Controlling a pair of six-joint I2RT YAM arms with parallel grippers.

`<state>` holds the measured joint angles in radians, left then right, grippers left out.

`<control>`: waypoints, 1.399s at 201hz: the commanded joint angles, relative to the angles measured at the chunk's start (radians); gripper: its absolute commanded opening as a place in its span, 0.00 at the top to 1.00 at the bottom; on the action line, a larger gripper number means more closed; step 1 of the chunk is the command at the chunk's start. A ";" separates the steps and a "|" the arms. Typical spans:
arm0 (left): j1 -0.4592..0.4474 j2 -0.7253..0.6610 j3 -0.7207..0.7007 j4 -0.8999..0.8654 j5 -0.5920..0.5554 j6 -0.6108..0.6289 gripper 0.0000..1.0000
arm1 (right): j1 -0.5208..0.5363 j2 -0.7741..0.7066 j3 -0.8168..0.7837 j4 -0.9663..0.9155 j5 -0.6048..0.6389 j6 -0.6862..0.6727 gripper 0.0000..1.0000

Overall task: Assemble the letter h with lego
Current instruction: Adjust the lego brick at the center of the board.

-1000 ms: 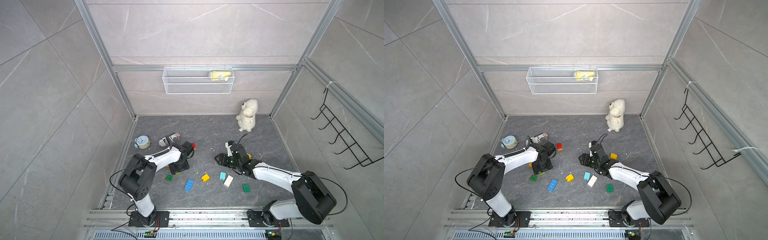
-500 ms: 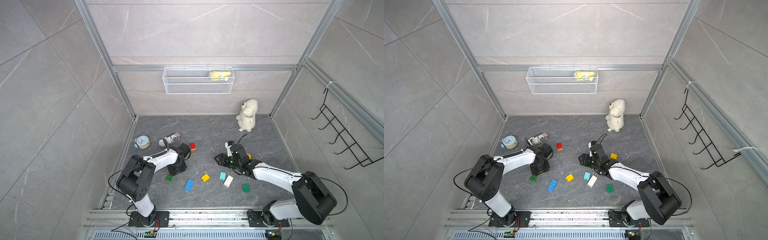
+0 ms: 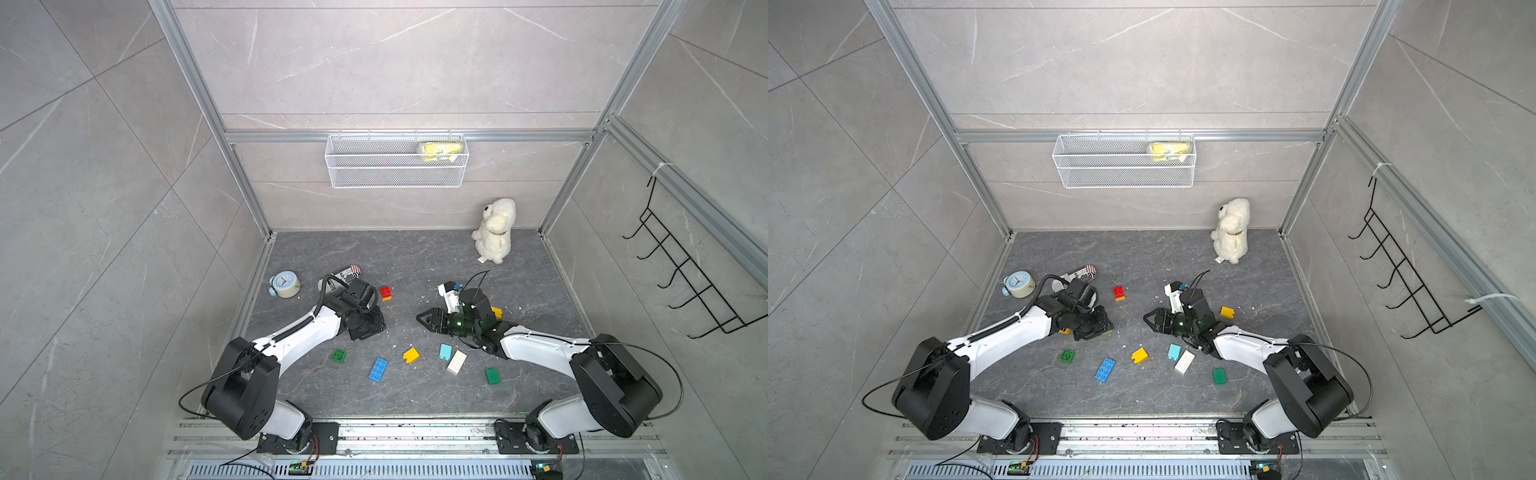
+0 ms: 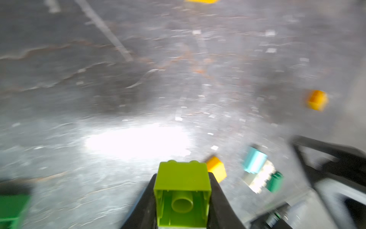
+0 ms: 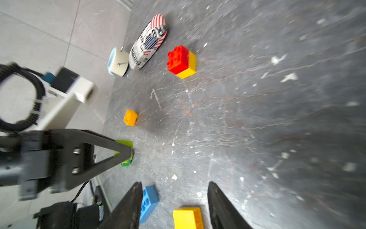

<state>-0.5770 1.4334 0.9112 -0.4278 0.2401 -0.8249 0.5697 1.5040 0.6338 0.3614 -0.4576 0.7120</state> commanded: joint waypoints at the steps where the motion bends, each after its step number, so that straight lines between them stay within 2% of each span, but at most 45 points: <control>1: 0.002 -0.014 -0.026 0.155 0.142 0.019 0.85 | 0.007 0.040 0.022 0.055 -0.107 0.022 0.45; 19: 0.003 0.052 -0.030 0.243 0.194 -0.049 0.85 | 0.008 0.049 0.023 0.045 -0.097 0.021 0.46; 39: -0.002 0.163 -0.008 0.332 0.255 -0.121 0.86 | 0.008 0.023 0.016 -0.004 -0.025 -0.003 0.46; 85: -0.028 0.384 0.135 0.336 0.300 -0.128 0.86 | 0.008 -0.081 0.007 -0.174 0.207 -0.059 0.46; 111: -0.037 0.478 0.220 0.313 0.291 -0.129 0.86 | 0.006 -0.098 0.010 -0.216 0.262 -0.062 0.46; 138: -0.040 0.555 0.270 0.329 0.297 -0.148 0.80 | 0.006 -0.105 0.019 -0.253 0.297 -0.065 0.45; 171: -0.041 0.601 0.266 0.412 0.321 -0.222 0.78 | 0.006 -0.072 0.031 -0.249 0.257 -0.055 0.44; 210: -0.040 0.590 0.210 0.558 0.305 -0.414 0.77 | -0.019 0.021 -0.009 -0.053 0.120 0.027 0.52; 243: -0.083 0.591 0.208 0.605 0.288 -0.502 0.77 | -0.031 0.053 -0.059 0.109 0.126 0.038 0.55; 281: -0.112 0.578 0.216 0.608 0.271 -0.536 0.77 | -0.036 0.071 -0.058 0.104 0.172 0.012 0.55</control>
<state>-0.6712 2.0087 1.1183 0.1520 0.5232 -1.2995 0.5396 1.5562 0.5850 0.4007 -0.3065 0.7303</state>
